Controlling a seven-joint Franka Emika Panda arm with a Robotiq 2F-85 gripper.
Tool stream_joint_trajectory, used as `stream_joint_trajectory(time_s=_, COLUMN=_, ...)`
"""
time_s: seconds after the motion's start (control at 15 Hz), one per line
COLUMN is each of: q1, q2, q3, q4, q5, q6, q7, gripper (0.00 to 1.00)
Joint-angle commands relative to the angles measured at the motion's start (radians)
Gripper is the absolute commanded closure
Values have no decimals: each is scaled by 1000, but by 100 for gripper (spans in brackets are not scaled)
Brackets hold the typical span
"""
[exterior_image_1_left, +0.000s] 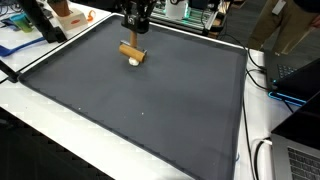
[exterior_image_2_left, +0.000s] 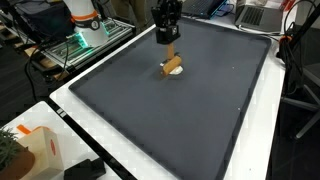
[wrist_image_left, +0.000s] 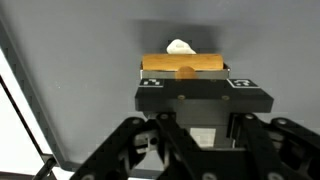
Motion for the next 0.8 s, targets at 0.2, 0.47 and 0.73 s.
stream_joint_trajectory(time_s=0.2, q1=18, q2=112, q3=7, q4=54, q5=-74, q6=51, q7=132, gripper=78)
stream_joint_trajectory(time_s=0.47, q1=29, q2=139, q3=2, q4=74, q5=-85, q6=49, q7=163, gripper=78)
stream_joint_trajectory(time_s=0.73, q1=33, q2=172, q3=-6, q4=108, q5=-49, q6=50, q7=170, gripper=78)
